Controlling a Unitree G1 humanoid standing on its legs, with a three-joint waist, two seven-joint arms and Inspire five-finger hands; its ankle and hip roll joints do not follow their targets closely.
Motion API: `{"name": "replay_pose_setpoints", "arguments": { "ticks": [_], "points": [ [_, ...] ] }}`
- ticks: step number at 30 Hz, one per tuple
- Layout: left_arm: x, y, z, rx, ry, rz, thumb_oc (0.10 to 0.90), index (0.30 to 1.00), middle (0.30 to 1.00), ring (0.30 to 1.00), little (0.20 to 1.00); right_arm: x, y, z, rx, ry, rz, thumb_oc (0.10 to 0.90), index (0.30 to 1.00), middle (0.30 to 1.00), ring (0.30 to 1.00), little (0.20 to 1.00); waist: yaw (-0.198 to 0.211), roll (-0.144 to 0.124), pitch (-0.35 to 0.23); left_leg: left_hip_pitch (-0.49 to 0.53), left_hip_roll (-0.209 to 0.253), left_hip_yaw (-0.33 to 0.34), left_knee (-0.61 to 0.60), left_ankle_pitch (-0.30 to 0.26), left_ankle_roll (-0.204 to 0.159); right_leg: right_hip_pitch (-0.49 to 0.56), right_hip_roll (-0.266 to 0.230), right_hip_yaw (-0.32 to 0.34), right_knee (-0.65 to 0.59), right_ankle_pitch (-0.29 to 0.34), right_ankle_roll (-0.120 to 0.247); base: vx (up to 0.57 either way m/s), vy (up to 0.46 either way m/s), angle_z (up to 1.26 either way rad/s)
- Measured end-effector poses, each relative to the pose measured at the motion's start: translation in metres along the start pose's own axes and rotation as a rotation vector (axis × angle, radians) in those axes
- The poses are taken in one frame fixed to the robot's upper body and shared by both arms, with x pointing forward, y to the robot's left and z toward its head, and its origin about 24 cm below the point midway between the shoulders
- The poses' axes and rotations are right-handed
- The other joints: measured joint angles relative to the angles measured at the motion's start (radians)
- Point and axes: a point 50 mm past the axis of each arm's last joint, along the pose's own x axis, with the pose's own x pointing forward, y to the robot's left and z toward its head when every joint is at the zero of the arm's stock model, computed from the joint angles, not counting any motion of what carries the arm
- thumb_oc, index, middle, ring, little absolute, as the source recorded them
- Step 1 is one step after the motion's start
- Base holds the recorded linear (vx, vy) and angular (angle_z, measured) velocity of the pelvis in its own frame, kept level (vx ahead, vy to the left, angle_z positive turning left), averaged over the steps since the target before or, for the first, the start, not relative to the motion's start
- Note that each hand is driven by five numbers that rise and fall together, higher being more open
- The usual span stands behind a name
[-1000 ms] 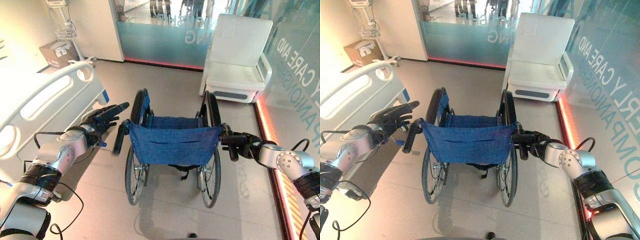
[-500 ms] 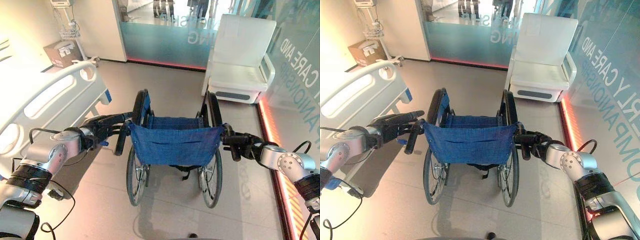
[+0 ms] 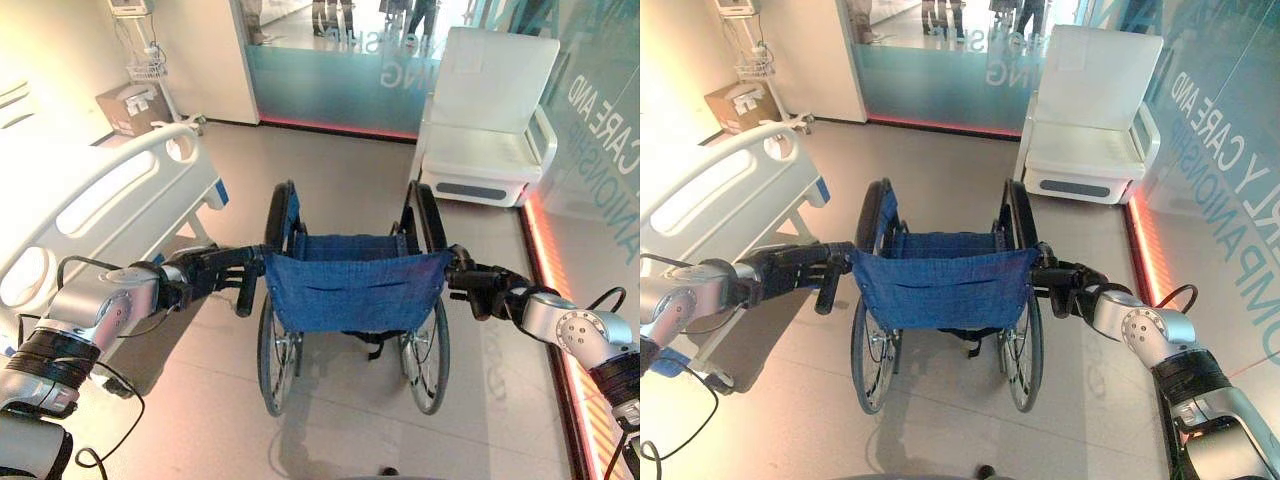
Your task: Push the wheelchair next to the bed
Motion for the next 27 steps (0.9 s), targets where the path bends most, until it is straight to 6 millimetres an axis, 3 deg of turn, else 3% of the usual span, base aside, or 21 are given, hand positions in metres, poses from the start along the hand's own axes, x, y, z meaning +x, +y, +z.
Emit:
{"name": "replay_pose_setpoints", "arguments": {
  "ticks": [9,23,27],
  "points": [
    [0.001,-0.001,-0.030,-0.024,0.093,0.010,0.800,0.900,0.900,0.900,0.900,0.000,0.000,-0.002,-0.001,0.007,0.003,0.400,0.300,0.300,0.300,0.300,0.000,0.001,0.000,0.002,0.002,-0.003,0.000,0.003,-0.004,0.004,0.001,-0.004,0.000,0.000,-0.001,0.00,0.000,0.00],
    [0.006,-0.015,-0.042,0.060,0.159,-0.064,0.800,0.900,0.900,0.900,0.900,0.001,0.001,-0.004,-0.003,0.012,0.006,0.400,0.300,0.300,0.300,0.300,-0.003,0.001,0.000,0.010,0.003,-0.003,0.000,0.003,-0.004,0.011,0.002,-0.004,0.000,-0.001,-0.002,0.00,0.000,0.00],
    [0.008,-0.021,-0.036,0.085,0.097,-0.026,0.800,0.900,0.900,0.900,0.900,0.001,0.002,-0.007,0.002,0.014,0.010,0.400,0.300,0.300,0.300,0.300,-0.003,0.001,0.000,0.014,0.003,-0.002,0.000,0.003,-0.004,0.013,0.003,-0.003,0.000,-0.001,-0.002,0.01,-0.004,0.00]
  ]
}}
